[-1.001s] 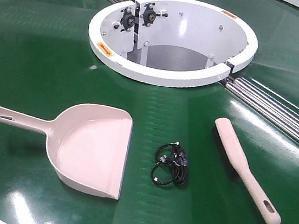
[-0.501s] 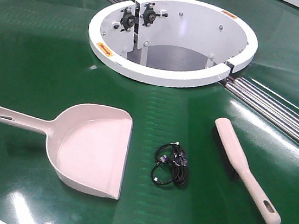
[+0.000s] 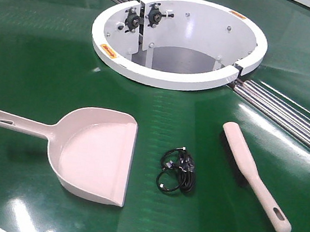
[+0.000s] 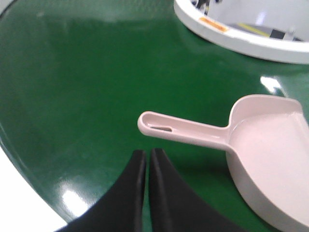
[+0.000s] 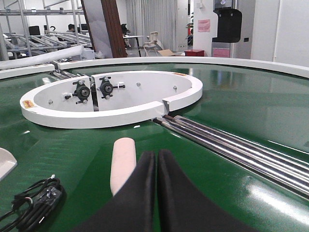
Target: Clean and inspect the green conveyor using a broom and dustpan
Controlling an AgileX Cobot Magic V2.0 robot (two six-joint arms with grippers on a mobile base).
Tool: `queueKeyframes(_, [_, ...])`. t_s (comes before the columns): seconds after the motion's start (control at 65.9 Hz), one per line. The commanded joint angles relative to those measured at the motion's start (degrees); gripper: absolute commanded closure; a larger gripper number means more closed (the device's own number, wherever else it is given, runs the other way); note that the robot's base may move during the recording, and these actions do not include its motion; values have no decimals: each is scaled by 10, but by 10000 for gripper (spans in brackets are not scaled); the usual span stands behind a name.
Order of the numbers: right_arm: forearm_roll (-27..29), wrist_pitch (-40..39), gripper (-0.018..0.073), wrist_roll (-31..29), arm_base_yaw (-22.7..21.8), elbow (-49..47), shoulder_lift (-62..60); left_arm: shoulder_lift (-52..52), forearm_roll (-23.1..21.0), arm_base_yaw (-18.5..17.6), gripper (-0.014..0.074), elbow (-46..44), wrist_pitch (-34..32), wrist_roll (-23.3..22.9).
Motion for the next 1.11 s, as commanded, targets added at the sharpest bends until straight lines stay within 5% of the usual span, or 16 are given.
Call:
queueKeyframes(0.0, [0, -43, 569, -1, 0, 12, -10, 18, -2, -2, 601, -20, -38, -1])
queueKeyframes(0.228, [0, -43, 569, -1, 0, 12, -10, 21, 17, -2, 510, -20, -23, 0])
queueKeyframes(0.637, [0, -43, 569, -1, 0, 12, -10, 21, 1, -2, -8, -20, -20, -1])
queueKeyframes(0.834, [0, -43, 569, -1, 0, 12, -10, 21, -40, -2, -9, -28, -35, 0])
queueKeyframes(0.956, [0, -43, 569, -1, 0, 12, -10, 48, -36, -2, 32, -83, 42, 15])
queueKeyframes(1.092, [0, -43, 569, -1, 0, 12, -10, 109, -47, -2, 56, -174, 130, 94])
